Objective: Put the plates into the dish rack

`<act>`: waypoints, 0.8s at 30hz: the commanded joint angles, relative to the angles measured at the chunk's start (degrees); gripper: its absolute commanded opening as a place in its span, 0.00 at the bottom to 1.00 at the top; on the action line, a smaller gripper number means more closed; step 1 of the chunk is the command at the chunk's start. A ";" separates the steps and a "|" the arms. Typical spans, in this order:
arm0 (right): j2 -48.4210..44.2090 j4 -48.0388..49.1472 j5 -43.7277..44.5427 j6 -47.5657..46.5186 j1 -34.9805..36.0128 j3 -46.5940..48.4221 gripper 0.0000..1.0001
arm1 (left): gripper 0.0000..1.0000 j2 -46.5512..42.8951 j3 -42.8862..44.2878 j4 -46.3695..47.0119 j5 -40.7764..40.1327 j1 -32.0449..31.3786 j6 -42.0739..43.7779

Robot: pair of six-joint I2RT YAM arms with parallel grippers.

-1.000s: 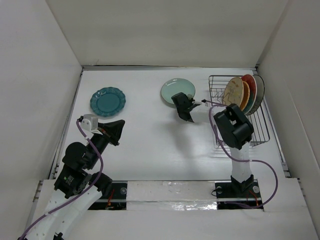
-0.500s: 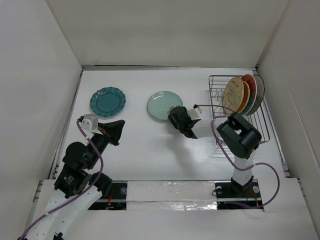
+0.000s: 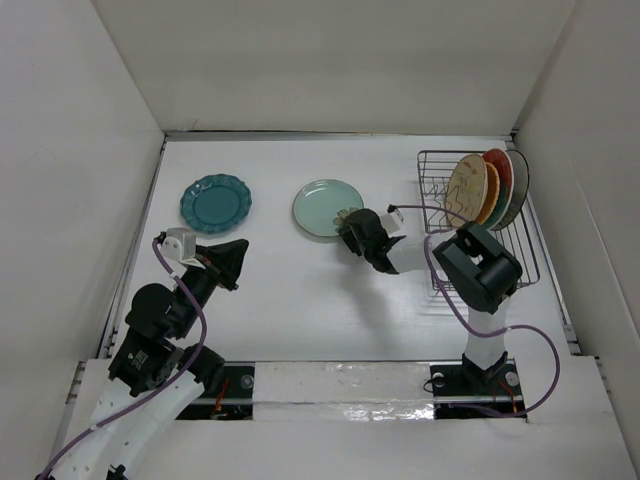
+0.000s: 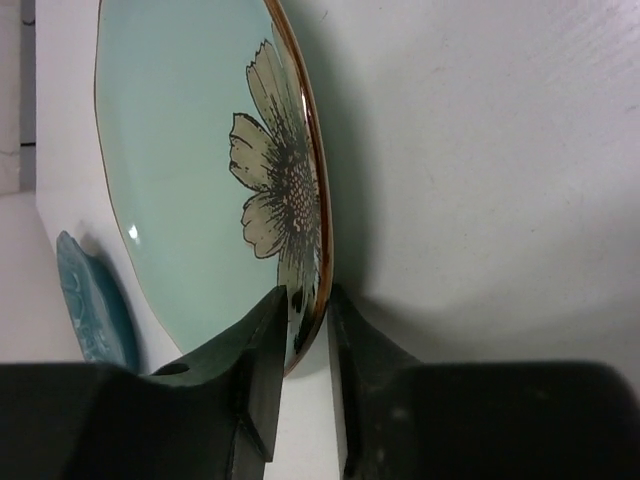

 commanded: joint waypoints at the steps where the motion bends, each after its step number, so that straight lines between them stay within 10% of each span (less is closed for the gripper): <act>1: 1.83 -2.12 -1.53 -1.55 -0.48 -0.07 0.18 | 0.01 0.40 1.26 1.71 -0.79 -0.18 0.12; 4: 0.69 -1.77 -0.66 -2.25 -0.48 -0.07 0.00 | 0.01 0.32 1.26 1.79 -1.06 -0.18 0.12; 15: -20.99 4.11 11.91 -20.68 3.74 -3.14 0.00 | 0.01 0.67 1.26 1.88 -0.62 -0.18 0.12; 24: -43.94 -3.92 14.19 -36.95 -6.96 -3.60 0.00 | 0.01 1.46 1.26 1.71 -0.01 -0.18 0.21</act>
